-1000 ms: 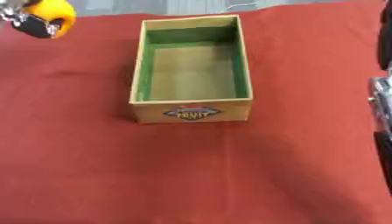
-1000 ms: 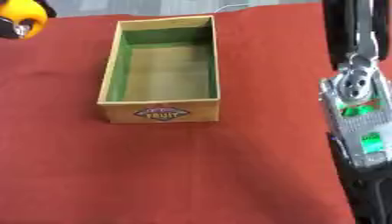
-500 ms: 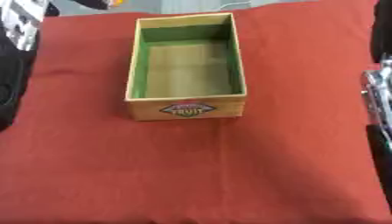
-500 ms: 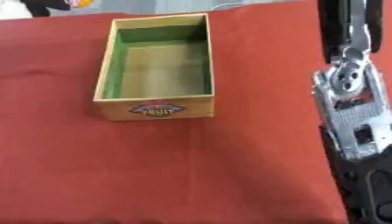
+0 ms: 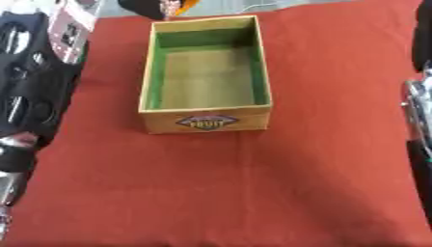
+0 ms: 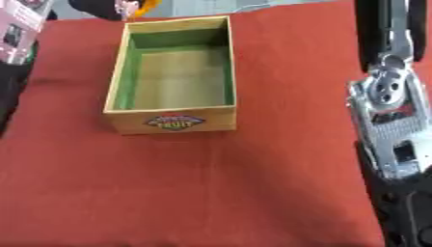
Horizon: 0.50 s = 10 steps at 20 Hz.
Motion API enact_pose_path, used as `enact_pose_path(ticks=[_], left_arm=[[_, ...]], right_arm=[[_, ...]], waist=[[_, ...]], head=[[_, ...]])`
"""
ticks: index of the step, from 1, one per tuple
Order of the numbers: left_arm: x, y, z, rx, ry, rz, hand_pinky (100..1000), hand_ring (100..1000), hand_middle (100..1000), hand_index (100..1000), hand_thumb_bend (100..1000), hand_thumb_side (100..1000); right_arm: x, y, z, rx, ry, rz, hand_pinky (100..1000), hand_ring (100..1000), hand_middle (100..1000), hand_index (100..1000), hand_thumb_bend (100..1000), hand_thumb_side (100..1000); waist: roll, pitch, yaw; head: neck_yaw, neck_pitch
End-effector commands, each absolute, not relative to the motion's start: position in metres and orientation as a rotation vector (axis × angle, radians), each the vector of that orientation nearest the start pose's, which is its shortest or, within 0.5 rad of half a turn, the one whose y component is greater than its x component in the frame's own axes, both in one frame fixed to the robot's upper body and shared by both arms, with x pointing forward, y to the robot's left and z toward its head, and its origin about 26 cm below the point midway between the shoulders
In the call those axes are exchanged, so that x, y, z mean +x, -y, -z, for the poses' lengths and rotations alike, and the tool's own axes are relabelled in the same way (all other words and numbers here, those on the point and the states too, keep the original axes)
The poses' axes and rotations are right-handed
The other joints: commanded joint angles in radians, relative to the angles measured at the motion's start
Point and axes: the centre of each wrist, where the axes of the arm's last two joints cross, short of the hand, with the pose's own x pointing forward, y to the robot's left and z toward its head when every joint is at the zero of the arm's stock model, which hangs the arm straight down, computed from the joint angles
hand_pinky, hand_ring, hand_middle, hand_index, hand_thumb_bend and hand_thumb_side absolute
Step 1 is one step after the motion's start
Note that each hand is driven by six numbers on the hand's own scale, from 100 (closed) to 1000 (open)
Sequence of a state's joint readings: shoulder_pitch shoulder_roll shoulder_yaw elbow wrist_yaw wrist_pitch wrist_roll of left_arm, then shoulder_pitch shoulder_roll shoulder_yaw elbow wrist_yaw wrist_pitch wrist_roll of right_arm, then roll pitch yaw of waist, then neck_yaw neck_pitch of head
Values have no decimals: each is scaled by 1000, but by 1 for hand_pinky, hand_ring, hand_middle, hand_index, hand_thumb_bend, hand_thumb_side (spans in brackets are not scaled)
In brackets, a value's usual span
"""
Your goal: Pick up objects on the table and place them in the box.
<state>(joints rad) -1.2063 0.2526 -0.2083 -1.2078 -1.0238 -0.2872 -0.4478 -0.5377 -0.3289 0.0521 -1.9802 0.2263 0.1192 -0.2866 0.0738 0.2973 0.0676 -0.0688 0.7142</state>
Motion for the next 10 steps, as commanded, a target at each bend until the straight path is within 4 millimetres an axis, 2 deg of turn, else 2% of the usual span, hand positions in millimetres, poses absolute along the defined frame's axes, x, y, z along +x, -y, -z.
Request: enact_pose_path(ticks=[1,5,10], left_arm=[[443,-117,-342,-1220,-2338,-2188,242,426,462,646,100,196],[452,-111,-321,-1135,-2328,-2309,235,425,462,646,100,202],[469,-115,-296,-1043,-2363,-2480,240,427,464,650,100,224]], right_arm=[[311,222,-270,-510,2483,-192,802,730,538,827,100,1000],[311,221,-270,-507,2487,-191,802,730,538,827,100,1000],[311,221,-271,-505,2489,-189,802,730,538,827,100,1000]], waist=[[-1,-24,-1],[-1,-22,-3],[1,-21,-8]], head=[[-1,-9],[-1,-10],[-1,-9]])
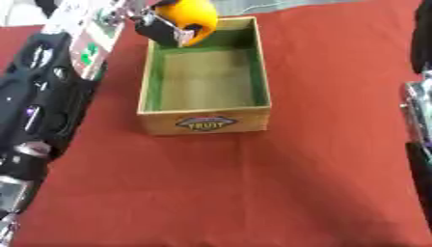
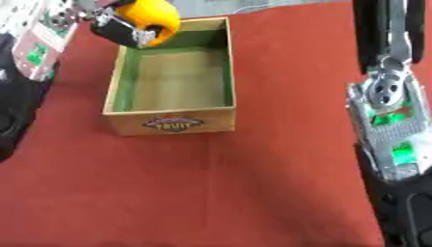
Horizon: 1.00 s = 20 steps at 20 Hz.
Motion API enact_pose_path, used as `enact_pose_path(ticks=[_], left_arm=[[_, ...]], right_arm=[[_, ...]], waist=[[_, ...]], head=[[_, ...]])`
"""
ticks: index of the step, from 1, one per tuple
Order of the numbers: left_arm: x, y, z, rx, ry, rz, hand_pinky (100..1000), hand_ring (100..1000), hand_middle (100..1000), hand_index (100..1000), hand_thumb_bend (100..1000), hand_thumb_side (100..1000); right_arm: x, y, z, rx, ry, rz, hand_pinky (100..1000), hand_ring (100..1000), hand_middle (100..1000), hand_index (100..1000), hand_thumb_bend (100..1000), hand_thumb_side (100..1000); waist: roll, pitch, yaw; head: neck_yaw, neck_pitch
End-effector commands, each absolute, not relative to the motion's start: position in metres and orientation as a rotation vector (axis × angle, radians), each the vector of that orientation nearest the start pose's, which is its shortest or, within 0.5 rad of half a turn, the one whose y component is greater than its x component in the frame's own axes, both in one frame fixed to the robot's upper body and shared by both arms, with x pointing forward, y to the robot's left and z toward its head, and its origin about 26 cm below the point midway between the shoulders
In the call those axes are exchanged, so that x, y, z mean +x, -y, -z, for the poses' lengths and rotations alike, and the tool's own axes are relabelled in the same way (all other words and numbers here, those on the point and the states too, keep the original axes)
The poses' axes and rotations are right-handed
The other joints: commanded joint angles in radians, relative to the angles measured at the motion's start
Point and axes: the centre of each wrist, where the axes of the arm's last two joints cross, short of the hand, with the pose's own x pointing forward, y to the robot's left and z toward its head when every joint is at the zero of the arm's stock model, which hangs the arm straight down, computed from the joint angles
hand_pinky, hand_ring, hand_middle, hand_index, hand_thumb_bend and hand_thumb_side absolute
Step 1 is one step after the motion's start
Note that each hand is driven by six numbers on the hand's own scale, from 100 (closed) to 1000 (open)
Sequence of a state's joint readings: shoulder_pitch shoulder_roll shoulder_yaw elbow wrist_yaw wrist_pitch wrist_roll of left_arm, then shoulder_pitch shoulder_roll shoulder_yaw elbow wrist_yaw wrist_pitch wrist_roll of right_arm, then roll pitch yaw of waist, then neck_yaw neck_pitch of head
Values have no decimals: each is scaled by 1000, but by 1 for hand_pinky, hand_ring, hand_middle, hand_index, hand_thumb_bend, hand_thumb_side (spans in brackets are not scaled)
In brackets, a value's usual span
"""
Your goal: Pick up objects on the table and place them in the box.
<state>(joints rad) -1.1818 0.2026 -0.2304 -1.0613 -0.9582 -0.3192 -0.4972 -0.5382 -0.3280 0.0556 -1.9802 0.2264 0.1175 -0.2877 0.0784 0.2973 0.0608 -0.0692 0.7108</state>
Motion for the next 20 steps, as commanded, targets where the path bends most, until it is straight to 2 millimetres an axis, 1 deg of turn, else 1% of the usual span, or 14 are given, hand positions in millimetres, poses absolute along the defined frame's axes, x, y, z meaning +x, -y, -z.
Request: enact_pose_path(ticks=[1,7,10,13,17,19,20], left_arm=[[470,-116,-293,-1036,-2359,-2501,243,428,465,653,100,230],[477,-112,-273,-1029,-2281,-2608,284,453,473,673,100,240],[478,-106,-264,-1055,-2192,-2647,321,475,492,688,100,247],[477,-100,-259,-1124,-2081,-2664,371,504,518,714,100,262],[477,-94,-249,-1211,-1962,-2683,404,532,554,751,100,301],[478,-94,-244,-1237,-1921,-2696,430,561,594,790,100,344],[479,-94,-243,-1250,-1899,-2700,439,574,609,803,119,367]], right_arm=[[311,221,-271,-505,2489,-189,802,730,538,827,100,1000],[311,221,-270,-502,2489,-190,803,730,538,827,100,1000],[311,221,-271,-503,2489,-191,803,730,538,827,100,1000],[311,221,-271,-501,2489,-192,803,730,538,827,100,1000],[311,221,-271,-501,2489,-192,803,729,538,827,100,1000],[311,221,-271,-502,2488,-192,803,729,537,827,100,1000],[311,221,-271,-502,2488,-192,803,729,537,827,100,1000]], waist=[[-3,-20,-2],[1,-16,-3],[0,-14,-4],[-1,-13,-3],[-2,-11,-2],[-2,-11,-2],[-2,-11,-2]], head=[[-1,-7],[0,-8],[2,-7],[5,-9],[8,-13],[8,-14],[8,-14]])
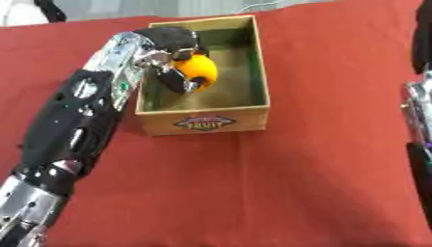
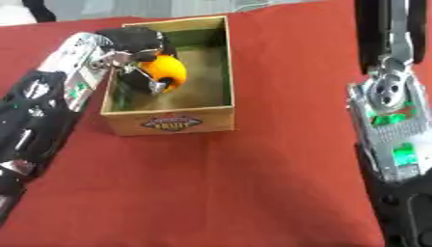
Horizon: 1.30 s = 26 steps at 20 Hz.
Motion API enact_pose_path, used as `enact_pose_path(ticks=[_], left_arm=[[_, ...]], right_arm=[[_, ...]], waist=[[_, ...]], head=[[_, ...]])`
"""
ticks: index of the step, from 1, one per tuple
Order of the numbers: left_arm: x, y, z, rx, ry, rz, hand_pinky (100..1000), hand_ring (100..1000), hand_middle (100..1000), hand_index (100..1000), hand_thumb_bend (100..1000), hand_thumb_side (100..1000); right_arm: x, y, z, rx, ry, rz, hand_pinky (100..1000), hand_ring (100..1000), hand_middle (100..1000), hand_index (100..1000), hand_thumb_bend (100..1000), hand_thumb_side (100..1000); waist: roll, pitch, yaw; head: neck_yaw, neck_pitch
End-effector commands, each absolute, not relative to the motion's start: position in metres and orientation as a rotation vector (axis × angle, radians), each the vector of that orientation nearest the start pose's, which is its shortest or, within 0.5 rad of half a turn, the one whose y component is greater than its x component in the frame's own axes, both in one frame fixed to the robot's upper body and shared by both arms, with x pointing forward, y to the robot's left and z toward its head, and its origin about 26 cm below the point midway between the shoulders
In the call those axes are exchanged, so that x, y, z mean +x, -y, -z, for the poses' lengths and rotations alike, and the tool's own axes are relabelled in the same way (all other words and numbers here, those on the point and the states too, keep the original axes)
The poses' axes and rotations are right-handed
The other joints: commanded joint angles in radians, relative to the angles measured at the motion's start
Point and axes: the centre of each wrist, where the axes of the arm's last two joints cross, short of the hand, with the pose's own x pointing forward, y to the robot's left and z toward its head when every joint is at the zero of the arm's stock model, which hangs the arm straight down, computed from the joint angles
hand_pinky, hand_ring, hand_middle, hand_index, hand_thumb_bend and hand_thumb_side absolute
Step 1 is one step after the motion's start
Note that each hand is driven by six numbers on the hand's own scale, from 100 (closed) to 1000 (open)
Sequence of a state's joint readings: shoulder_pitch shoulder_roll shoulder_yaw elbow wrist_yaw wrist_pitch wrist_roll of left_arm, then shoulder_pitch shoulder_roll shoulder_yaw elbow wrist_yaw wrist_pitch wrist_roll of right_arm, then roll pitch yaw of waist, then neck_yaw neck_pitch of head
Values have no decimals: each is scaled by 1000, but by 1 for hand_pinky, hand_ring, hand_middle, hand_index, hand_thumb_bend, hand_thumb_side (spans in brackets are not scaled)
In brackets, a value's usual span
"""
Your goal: Pick up objects on the table and place them in the box.
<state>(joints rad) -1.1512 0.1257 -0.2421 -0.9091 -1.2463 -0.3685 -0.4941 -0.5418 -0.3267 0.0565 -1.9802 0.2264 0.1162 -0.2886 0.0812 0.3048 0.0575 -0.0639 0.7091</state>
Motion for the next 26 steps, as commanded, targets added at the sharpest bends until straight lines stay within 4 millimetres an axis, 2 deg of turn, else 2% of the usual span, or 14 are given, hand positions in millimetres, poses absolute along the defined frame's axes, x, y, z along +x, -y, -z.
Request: enact_pose_path(ticks=[1,3,5,7,8,10,12,16,19,23,26], left_arm=[[479,-93,-242,-1263,-1878,-2702,470,617,664,843,206,436],[479,-92,-241,-1293,-1837,-2698,553,702,746,911,397,552],[478,-92,-241,-1330,-1805,-2687,597,743,790,944,550,623],[478,-92,-243,-1363,-1783,-2669,674,797,837,978,775,726],[477,-92,-244,-1374,-1778,-2657,696,815,854,985,827,747],[476,-92,-247,-1386,-1787,-2630,739,856,887,990,861,765],[473,-93,-253,-1384,-1843,-2588,769,898,915,1000,838,787],[466,-100,-276,-1313,-2069,-2487,746,884,901,993,787,801],[457,-109,-301,-1308,-2245,-2363,729,872,886,985,761,806],[443,-119,-327,-1292,-2441,-2187,687,839,851,967,682,794],[435,-122,-336,-1268,-2510,-2133,687,839,851,967,682,794]], right_arm=[[311,221,-271,-501,2488,-192,803,729,537,827,100,1000],[311,221,-271,-501,2487,-193,803,729,537,827,100,1000],[311,222,-271,-503,2486,-193,803,729,537,827,100,1000],[311,222,-270,-504,2485,-193,803,728,537,827,100,1000],[311,222,-270,-504,2483,-192,803,728,537,827,100,1000],[311,222,-270,-504,2482,-192,803,728,537,827,100,1000],[311,222,-270,-505,2483,-191,803,728,537,827,100,1000],[311,223,-270,-506,2485,-187,803,727,537,827,100,1000],[311,223,-270,-506,2485,-186,803,727,537,827,100,1000],[311,223,-270,-508,2485,-185,803,727,537,826,100,1000],[311,223,-270,-510,2485,-184,803,727,537,826,100,1000]], waist=[[-5,-18,1],[-5,-17,1],[-5,-16,1],[-5,-16,2],[-5,-16,2],[-5,-16,2],[-5,-16,2],[-6,-16,1],[-5,-17,2],[-5,-17,5],[-4,-17,5]], head=[[3,-13],[5,-14],[5,-14],[4,-14],[4,-14],[4,-12],[2,-8],[2,3],[3,12],[0,12],[-1,11]])
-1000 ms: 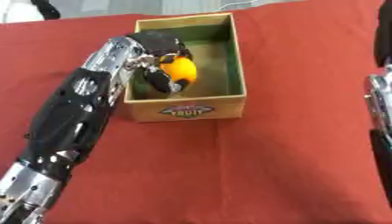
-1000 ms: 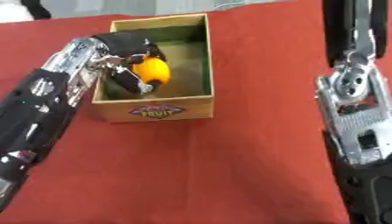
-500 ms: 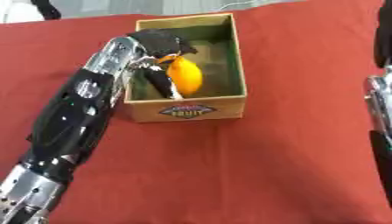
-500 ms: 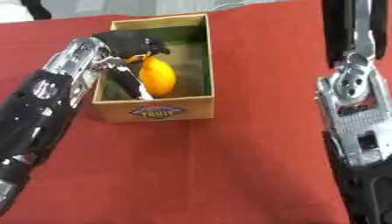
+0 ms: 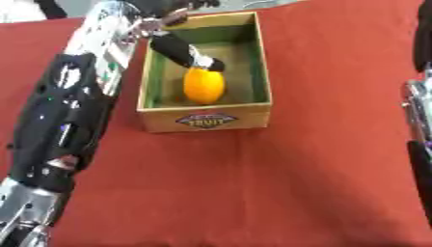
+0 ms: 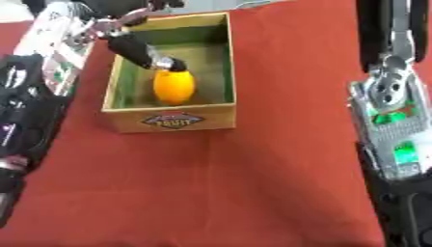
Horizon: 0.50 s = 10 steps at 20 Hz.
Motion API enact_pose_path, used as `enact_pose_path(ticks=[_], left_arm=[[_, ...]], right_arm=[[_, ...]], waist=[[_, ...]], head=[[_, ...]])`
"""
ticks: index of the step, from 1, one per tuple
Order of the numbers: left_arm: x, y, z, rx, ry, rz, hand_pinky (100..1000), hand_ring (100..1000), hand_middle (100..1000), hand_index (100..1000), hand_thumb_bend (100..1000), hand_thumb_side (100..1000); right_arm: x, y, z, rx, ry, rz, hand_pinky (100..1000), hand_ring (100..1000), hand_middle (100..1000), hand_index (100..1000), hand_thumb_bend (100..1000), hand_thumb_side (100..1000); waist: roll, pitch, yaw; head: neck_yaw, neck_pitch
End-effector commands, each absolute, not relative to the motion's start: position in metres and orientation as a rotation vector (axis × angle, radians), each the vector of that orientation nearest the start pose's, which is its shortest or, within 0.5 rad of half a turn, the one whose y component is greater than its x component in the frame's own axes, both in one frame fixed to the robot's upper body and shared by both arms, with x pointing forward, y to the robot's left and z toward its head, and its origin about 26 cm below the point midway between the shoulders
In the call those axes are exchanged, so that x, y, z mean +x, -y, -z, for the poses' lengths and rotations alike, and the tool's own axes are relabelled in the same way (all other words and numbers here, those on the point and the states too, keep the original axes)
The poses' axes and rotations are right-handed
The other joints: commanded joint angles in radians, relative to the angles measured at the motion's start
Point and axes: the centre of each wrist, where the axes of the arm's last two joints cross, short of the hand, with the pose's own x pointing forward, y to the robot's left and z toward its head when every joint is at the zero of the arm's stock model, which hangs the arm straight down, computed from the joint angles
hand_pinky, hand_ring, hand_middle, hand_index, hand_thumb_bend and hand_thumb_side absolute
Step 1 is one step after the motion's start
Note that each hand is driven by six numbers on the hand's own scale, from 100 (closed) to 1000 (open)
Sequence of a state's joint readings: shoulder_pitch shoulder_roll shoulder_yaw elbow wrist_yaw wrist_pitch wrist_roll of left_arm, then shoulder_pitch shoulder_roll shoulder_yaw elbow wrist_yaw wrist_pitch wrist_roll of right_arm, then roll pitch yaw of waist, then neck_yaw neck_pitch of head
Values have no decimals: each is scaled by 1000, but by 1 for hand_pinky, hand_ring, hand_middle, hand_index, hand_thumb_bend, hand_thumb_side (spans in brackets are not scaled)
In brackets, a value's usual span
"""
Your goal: Pick up objects on the table and place them in the box.
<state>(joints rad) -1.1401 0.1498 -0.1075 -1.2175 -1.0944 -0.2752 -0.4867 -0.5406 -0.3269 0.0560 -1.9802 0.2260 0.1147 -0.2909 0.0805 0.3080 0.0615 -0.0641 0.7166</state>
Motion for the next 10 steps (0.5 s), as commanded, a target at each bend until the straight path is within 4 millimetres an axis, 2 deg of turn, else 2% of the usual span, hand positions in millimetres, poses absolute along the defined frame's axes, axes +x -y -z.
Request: enact_pose_path(ticks=[1,2,5,6,10], left_arm=[[434,-123,-338,-1263,-2519,-2128,683,836,848,965,669,792],[431,-124,-345,-1266,-2545,-2086,598,753,764,925,474,703],[418,-134,-369,-1252,-2673,-1863,521,696,735,916,334,657],[415,-141,-372,-1242,-2709,-1795,506,683,723,909,247,668],[405,-169,-369,-1201,-2881,-1533,452,617,630,856,184,680]], right_arm=[[311,223,-270,-510,2485,-184,803,727,537,827,100,1000],[311,224,-270,-512,2485,-179,801,726,537,826,100,1000],[311,225,-270,-523,2489,-165,800,725,538,825,100,1000],[311,225,-271,-527,2490,-161,800,724,538,825,100,1000],[311,226,-272,-537,2497,-141,799,724,540,824,100,1000]], waist=[[-4,-20,1],[-8,-24,7],[-13,-28,20],[-14,-28,23],[-24,-31,35]], head=[[-1,4],[-5,10],[-12,11],[-14,7],[-25,-10]])
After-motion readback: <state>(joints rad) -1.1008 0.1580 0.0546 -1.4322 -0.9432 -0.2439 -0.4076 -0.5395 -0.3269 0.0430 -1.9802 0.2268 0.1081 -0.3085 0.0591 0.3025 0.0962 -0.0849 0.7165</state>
